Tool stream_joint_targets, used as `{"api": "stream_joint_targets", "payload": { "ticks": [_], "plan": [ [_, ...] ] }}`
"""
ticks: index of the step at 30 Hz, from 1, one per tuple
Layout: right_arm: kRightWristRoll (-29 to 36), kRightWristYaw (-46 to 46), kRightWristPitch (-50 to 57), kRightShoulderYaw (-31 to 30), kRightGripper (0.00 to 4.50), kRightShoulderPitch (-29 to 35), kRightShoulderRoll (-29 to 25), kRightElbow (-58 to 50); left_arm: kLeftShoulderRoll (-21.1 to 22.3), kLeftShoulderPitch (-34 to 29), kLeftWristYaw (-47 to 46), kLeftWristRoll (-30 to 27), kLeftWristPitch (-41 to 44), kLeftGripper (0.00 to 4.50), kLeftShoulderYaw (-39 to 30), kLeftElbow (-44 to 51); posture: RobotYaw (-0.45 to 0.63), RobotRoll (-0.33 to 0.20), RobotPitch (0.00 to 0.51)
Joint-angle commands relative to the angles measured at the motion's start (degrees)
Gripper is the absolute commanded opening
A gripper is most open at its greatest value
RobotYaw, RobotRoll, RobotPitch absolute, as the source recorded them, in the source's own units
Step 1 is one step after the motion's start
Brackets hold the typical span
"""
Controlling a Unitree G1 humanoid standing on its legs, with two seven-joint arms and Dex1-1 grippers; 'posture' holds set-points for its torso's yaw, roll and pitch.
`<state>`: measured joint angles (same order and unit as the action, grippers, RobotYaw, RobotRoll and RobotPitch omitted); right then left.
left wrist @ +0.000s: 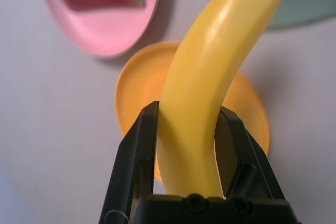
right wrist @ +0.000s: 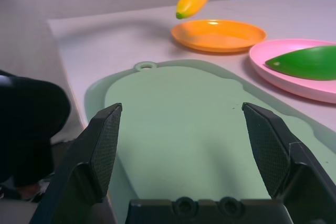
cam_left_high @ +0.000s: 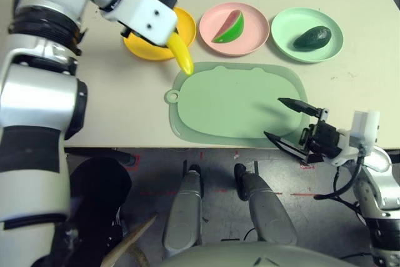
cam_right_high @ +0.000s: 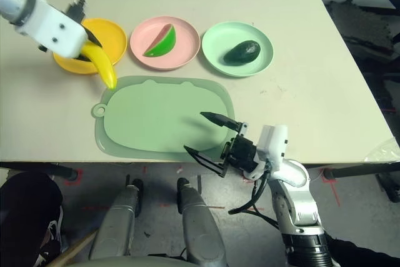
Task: Place the fruits into color-matched plates.
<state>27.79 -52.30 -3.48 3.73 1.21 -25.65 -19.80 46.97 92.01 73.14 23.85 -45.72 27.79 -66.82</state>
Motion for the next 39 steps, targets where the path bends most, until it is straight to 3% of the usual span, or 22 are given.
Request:
{"api": "stream_joint_targets", "payload": {
  "ticks": [1, 6, 12, 26, 27, 33, 39],
  "plan": [
    [-2.2, 5.5, 3.0, -0.9, 4.50, 2.6, 0.8, -3.5, 2.6, -1.0, -11.7, 6.3, 3.5, 1.61, 1.0, -2.9, -0.09, 0.000, 0.326],
    [-2.8, 8.9, 4.7, -2.2, 4.50, 3.2, 1.6, -5.5, 2.6, -3.4, -26.3, 12.0, 7.3, 1.61, 2.2, -6.4, -0.10, 0.000, 0.327],
    [-3.0, 9.7, 4.9, -2.6, 4.50, 3.0, 1.3, -5.4, -1.0, -7.7, -37.0, 12.9, 12.1, 1.61, 1.1, -9.4, -0.13, 0.000, 0.331],
    [-2.9, 10.7, 4.7, -2.3, 4.50, 3.4, 0.9, -5.2, -5.4, -11.6, -40.8, 11.9, 15.8, 1.61, -0.7, -10.7, -0.15, 0.000, 0.343],
    [-2.9, 10.8, 4.7, -2.2, 4.50, 3.4, 0.9, -5.0, -5.5, -11.7, -40.8, 11.9, 15.8, 2.34, -0.7, -10.7, -0.15, 0.000, 0.345],
    [-2.5, 11.7, 5.1, -1.6, 4.50, 2.9, 0.8, -4.3, -5.4, -12.2, -40.5, 12.0, 16.0, 4.33, -0.8, -10.7, -0.15, 0.000, 0.347],
    [-2.6, 12.6, 5.2, -1.7, 4.50, 2.0, 1.4, -3.7, -4.7, -11.5, -40.4, 12.2, 15.6, 4.49, -1.0, -10.5, -0.15, 0.000, 0.345]
  ]
}}
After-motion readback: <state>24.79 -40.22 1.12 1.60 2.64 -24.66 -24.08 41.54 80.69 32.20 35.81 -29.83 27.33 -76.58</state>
